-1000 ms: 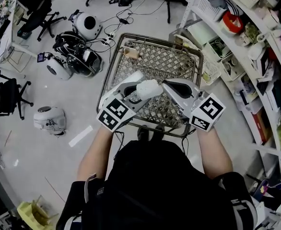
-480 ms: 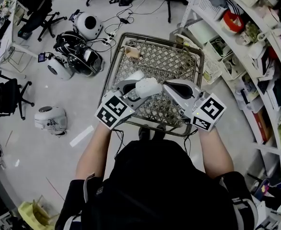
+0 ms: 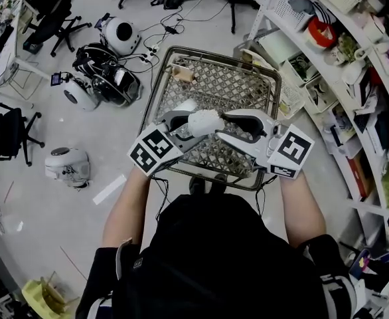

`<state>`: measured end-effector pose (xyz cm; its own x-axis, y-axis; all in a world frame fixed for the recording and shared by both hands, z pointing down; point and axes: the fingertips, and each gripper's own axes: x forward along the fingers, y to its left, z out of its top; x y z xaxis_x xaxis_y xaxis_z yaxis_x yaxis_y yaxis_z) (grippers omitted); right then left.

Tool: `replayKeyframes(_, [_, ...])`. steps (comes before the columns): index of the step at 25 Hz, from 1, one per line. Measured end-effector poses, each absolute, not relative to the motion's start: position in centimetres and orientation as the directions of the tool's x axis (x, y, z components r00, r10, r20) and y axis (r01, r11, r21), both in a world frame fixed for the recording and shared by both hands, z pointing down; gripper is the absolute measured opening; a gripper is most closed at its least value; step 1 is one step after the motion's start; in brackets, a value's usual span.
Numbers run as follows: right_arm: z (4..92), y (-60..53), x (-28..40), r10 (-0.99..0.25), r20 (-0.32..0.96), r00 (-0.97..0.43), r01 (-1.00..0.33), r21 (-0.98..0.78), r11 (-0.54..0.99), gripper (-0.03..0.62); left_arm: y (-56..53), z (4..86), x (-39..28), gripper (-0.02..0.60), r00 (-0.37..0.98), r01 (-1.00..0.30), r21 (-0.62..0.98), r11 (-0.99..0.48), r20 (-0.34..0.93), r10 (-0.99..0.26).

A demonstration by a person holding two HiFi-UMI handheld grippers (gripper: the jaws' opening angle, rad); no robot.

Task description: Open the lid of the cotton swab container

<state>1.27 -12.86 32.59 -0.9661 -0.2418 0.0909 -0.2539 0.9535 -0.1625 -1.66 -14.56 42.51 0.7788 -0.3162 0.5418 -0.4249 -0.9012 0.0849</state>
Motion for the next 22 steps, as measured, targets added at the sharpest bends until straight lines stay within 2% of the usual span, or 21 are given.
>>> replayKeyframes(4, [32.4,-12.7,0.9,-0.243,0.08,-0.967,-0.253,-0.147,0.956,0.118,-14.8,42.2,-1.7,0.195,0.786,-0.426,0.101,-0.899,0.534,-0.313])
replayKeyframes(13, [32.8,-11.8,0.3,-0.226,0.113,-0.968,-0.237,-0.095,0.967,0.12,-14.7,42.6,-2.5,0.196,0.787,-0.433,0.133,-0.892,0.538,-0.302])
replayKeyframes(22, [35.2,-12.7,2.0,-0.31,0.151,-0.939,-0.33,-0.132,0.935,0.12,-14.4,44.7,-2.4,0.195,0.781,-0.438,0.135,-0.888,0.547,-0.302])
